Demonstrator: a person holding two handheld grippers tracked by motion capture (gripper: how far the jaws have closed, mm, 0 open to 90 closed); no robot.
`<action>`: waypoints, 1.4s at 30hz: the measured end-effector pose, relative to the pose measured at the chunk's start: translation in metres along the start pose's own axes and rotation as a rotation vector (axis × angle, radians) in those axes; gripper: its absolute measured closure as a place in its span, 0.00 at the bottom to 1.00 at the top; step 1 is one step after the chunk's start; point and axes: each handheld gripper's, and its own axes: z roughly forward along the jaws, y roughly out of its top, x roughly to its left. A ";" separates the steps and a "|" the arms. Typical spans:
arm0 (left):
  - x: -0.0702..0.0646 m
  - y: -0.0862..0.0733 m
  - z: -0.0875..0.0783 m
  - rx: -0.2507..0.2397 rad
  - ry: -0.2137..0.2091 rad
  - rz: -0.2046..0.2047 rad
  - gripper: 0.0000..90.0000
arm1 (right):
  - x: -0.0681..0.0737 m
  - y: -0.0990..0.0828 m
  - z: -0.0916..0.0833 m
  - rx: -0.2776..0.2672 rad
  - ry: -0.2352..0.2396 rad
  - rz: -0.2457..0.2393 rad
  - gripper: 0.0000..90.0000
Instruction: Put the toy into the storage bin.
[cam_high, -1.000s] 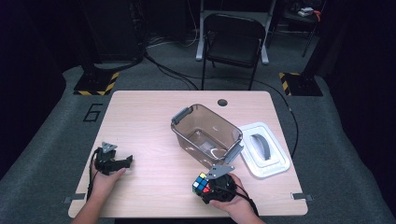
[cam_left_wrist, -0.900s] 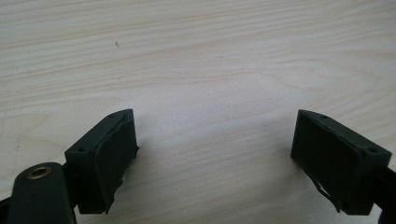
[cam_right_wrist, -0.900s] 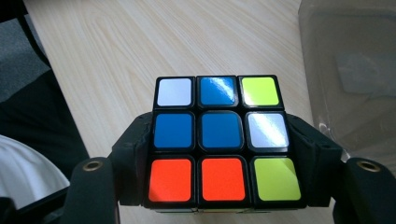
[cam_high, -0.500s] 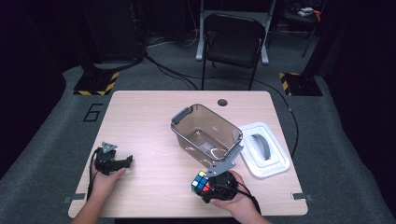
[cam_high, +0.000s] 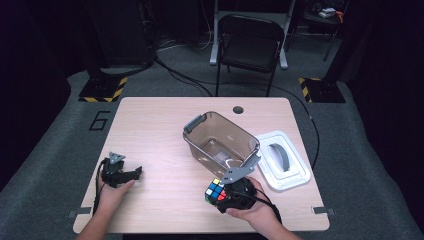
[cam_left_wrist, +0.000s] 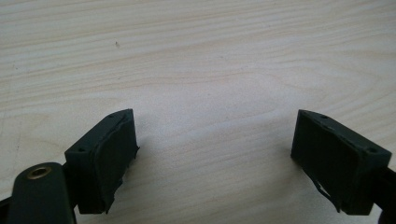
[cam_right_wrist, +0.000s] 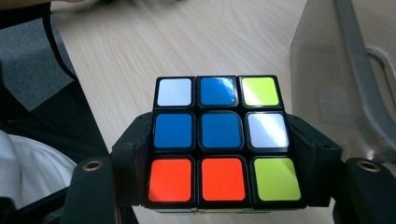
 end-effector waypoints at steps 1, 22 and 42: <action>0.000 0.000 0.000 0.000 0.000 0.000 0.16 | -0.001 0.001 -0.001 -0.006 -0.002 -0.003 0.37; 0.000 0.000 0.000 0.000 0.000 0.000 0.16 | -0.017 0.029 -0.034 -0.034 -0.017 0.004 0.37; 0.000 0.000 0.000 0.000 0.000 0.000 0.16 | -0.044 0.047 -0.055 -0.067 -0.073 0.032 0.37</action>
